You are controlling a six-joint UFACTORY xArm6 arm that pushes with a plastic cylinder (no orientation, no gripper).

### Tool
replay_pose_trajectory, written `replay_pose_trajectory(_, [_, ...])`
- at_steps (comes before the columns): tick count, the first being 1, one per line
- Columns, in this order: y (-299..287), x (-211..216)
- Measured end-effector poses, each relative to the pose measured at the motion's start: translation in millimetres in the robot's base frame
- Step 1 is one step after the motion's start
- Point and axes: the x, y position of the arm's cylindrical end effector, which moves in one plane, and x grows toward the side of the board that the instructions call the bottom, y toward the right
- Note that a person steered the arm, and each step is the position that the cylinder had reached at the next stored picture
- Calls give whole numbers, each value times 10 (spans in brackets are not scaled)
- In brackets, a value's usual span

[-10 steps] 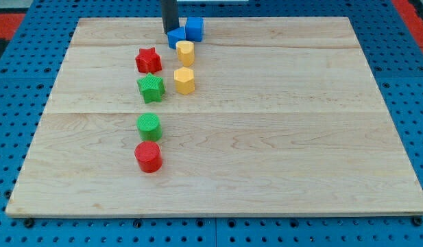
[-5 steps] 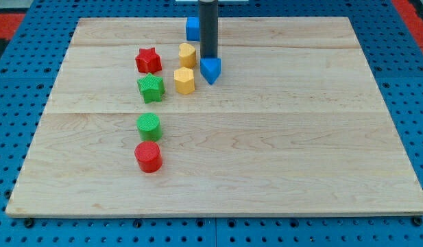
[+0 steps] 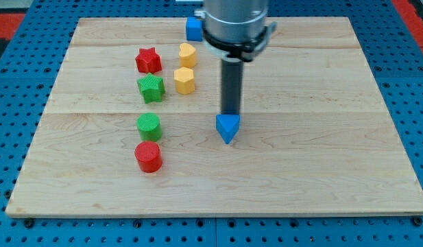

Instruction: Push blue triangle towards green circle

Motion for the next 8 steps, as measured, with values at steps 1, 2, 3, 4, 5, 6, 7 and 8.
replay_pose_trajectory(1, [384, 52])
replay_pose_trajectory(2, [258, 451])
replay_pose_trajectory(3, [150, 570])
replay_pose_trajectory(4, [109, 497])
replay_pose_trajectory(5, [-112, 488])
replay_pose_trajectory(6, [-492, 311])
replay_pose_trajectory(7, [-500, 154])
replay_pose_trajectory(8, [-254, 46])
